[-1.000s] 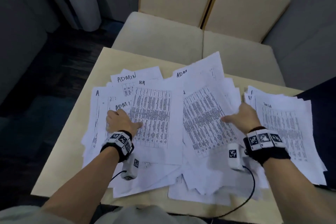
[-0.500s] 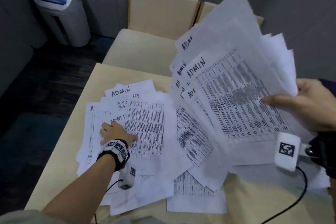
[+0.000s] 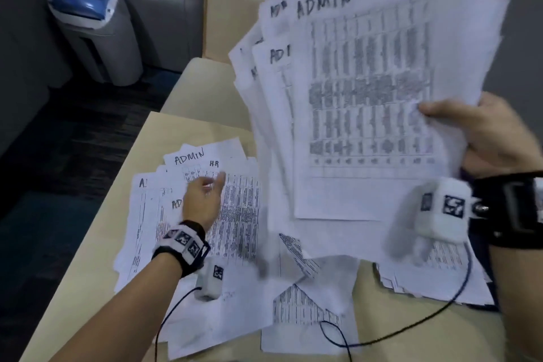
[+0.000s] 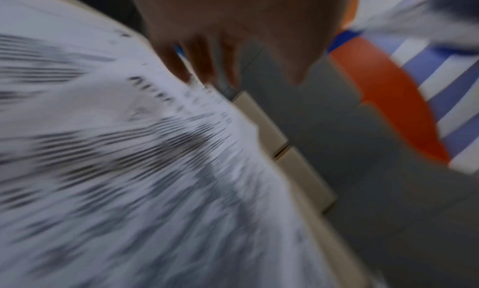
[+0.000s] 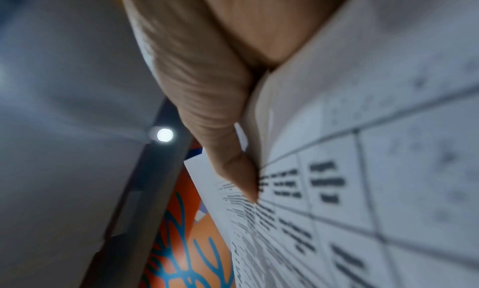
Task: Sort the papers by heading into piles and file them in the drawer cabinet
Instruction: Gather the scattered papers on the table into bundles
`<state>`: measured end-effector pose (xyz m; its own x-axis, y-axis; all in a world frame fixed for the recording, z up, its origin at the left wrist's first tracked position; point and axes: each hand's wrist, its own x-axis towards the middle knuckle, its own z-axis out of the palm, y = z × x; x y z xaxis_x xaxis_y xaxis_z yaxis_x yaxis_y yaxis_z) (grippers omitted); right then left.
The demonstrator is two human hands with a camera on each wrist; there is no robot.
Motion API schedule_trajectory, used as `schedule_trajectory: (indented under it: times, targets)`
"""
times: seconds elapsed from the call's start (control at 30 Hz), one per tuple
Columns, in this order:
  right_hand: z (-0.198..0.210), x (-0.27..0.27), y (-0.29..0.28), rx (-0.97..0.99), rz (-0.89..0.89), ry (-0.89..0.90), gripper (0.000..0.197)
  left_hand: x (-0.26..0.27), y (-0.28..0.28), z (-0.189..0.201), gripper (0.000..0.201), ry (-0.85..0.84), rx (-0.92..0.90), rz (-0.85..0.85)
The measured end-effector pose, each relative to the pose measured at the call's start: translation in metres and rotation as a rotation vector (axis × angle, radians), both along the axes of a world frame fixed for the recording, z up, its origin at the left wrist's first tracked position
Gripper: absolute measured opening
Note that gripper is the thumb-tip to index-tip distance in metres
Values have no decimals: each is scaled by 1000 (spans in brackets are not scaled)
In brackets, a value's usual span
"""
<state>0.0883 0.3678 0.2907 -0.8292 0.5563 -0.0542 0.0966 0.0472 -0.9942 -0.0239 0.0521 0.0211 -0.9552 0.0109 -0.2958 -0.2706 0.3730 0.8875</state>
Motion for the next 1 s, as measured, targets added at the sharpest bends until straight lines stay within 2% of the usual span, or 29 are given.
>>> schedule_trajectory:
  times: [0.07, 0.1, 0.13, 0.17, 0.2, 0.23, 0.27, 0.3, 0.33, 0.37, 0.43, 0.57, 0.67, 0.77, 0.83, 0.9, 0.93, 1.0]
  targets:
    - [-48, -10, -21, -100, 51, -95, 29, -9, 3, 28, 81, -199, 532, -11]
    - [-75, -11, -28, -176, 81, -155, 34, -13, -1, 40, 92, -281, 719, -37]
    - [-108, -12, -37, -253, 91, -232, 38, -18, -6, 46, 97, -331, 833, -66]
    - [-133, -8, -46, -321, 100, -325, 42, -20, -12, 45, 94, -367, 847, -86]
    - [-165, -4, -53, -365, 108, -411, 44, -20, -16, 43, 90, -390, 730, -77]
    - [-196, 1, -60, -375, 97, -476, 43, -19, -20, 35, 92, -405, 526, -83]
    - [-223, 6, -68, -369, 80, -541, 40, -17, -25, 18, 103, -426, 295, -75]
    - [-247, 11, -74, -326, 61, -612, 40, -12, -27, 6, 113, -449, 146, -89]
    - [-267, 14, -78, -274, 53, -677, 45, -7, -29, -8, 117, -477, 106, -122]
    - [-281, 16, -81, -221, 42, -733, 51, -6, -33, -28, 115, -471, 92, -143]
    - [-297, 17, -82, -160, -8, -757, 54, 2, -33, -42, 97, -453, 108, -145]
    - [-294, 11, -78, -129, -34, -661, 38, -2, -31, -57, 63, -414, 153, -167]
    - [-277, 8, -61, -208, 35, -620, 35, -11, -43, -53, 74, -493, 234, -239]
    - [-276, 6, -40, -273, -17, -570, 32, -16, -57, -51, 71, -477, 377, -199]
    - [-282, 1, -48, -287, -44, -598, 41, -17, -53, -50, 85, -377, 256, -67]
    - [-292, -9, -70, -233, 22, -622, 56, -15, -37, -50, 98, -291, 77, 23]
    - [-288, -16, -84, -193, 73, -614, 52, -13, -26, -48, 98, -277, 11, -8]
    - [-286, -27, -95, -158, 110, -627, 40, -11, -7, -50, 74, -217, -88, -115]
